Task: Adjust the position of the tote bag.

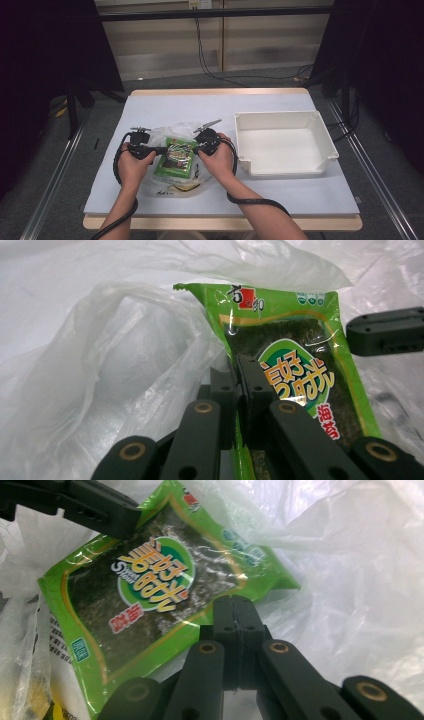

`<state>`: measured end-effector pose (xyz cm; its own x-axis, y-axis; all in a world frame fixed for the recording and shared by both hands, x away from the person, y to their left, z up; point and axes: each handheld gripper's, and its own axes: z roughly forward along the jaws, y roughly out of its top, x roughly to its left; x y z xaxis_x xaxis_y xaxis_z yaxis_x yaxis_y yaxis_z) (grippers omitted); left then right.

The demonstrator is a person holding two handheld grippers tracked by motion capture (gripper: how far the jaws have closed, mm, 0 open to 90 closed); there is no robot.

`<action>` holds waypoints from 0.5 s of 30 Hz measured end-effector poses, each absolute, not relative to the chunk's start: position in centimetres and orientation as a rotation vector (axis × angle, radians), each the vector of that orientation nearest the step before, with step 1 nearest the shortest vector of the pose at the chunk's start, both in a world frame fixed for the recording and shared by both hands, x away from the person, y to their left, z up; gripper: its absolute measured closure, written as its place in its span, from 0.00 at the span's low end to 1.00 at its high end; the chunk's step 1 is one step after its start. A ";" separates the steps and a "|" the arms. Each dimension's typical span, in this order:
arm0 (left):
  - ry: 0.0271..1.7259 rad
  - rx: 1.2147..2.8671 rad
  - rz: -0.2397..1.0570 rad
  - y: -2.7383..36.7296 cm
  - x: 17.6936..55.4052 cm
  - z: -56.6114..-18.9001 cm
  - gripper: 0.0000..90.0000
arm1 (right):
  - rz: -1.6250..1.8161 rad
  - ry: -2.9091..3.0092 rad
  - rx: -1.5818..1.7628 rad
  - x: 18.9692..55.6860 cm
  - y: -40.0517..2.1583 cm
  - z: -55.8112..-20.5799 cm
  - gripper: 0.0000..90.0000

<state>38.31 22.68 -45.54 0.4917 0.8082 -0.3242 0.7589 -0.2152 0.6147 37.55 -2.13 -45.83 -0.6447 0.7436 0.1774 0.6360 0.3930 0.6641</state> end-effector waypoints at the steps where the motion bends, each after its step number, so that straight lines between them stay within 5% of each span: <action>1: 1.281 1.981 0.091 22.7 38.1 -45.4 0.97 | 1.095 2.492 1.238 37.6 -2.2 -45.7 1.00; 7: 1.214 1.967 0.142 23.0 36.5 -44.2 0.98 | 1.126 2.472 1.217 37.5 -2.4 -44.2 0.94; 15: 1.141 1.957 0.156 23.0 35.2 -43.6 0.98 | 1.121 2.490 1.179 37.5 -2.1 -43.1 0.55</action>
